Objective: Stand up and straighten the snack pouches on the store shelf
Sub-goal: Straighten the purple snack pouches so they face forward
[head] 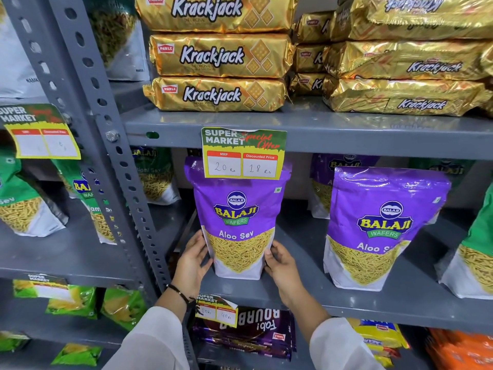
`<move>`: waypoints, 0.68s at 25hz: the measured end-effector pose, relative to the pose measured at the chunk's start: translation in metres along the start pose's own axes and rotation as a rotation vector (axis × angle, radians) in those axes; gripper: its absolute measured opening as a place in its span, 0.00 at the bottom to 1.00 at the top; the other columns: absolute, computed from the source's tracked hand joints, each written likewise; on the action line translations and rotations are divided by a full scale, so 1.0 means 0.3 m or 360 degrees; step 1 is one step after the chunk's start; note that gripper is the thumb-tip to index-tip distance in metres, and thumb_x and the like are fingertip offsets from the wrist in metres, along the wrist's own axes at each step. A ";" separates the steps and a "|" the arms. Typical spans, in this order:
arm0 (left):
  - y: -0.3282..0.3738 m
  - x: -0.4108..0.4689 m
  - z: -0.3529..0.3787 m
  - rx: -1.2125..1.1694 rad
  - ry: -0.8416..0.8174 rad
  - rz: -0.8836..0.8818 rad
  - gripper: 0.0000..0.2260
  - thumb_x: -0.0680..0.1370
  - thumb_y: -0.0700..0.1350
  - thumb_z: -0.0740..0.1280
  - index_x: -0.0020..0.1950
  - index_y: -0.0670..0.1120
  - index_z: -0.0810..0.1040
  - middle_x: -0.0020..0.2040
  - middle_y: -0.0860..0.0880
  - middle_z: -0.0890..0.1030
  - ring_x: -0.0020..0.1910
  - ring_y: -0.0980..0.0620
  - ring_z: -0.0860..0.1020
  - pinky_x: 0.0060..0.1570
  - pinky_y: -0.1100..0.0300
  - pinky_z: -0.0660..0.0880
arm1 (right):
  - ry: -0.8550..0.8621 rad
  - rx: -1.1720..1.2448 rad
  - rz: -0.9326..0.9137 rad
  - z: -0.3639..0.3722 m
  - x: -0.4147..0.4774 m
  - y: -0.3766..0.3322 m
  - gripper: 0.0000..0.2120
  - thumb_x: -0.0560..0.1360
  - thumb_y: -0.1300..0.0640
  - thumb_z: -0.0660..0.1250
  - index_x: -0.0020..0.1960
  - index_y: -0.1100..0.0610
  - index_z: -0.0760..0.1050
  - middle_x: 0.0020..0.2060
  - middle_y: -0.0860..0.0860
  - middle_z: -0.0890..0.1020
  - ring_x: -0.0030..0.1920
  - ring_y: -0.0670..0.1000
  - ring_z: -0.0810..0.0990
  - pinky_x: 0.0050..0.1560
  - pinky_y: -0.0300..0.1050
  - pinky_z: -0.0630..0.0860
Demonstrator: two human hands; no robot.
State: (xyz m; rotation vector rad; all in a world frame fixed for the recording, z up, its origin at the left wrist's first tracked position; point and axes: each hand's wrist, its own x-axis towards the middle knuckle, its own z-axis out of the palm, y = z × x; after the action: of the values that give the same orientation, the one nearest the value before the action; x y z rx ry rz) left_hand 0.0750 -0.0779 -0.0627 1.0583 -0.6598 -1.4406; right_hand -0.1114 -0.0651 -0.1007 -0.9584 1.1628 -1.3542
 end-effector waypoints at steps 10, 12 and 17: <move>-0.229 -0.211 0.404 0.0378 -0.0509 0.0271 0.12 0.62 0.38 0.64 0.43 0.49 0.72 0.43 0.47 0.75 0.39 0.54 0.74 0.35 0.67 0.70 | 0.1019 0.0209 -0.0591 -0.464 -0.213 -0.226 0.13 0.69 0.77 0.56 0.39 0.64 0.76 0.21 0.46 0.79 0.24 0.41 0.74 0.28 0.30 0.73; -0.288 -0.203 0.478 0.0349 -0.0648 -0.0003 0.21 0.64 0.32 0.63 0.54 0.49 0.72 0.58 0.46 0.74 0.55 0.50 0.75 0.45 0.66 0.74 | 0.1178 0.0255 -0.0505 -0.623 -0.228 -0.241 0.17 0.71 0.76 0.57 0.39 0.57 0.77 0.25 0.46 0.81 0.25 0.41 0.76 0.28 0.29 0.73; -0.352 -0.193 0.609 0.0329 -0.0740 -0.0281 0.43 0.61 0.23 0.62 0.73 0.44 0.55 0.68 0.49 0.62 0.68 0.50 0.62 0.60 0.51 0.69 | 0.0704 0.0152 -0.0090 -0.775 -0.206 -0.195 0.36 0.65 0.75 0.65 0.69 0.55 0.63 0.64 0.52 0.69 0.52 0.42 0.76 0.37 0.27 0.76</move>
State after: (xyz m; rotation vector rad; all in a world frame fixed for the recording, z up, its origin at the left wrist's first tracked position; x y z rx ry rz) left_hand -0.1399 -0.0362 -0.0626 0.9602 -1.0873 -1.8261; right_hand -0.3423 0.0237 -0.0871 -0.6423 1.3894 -1.7061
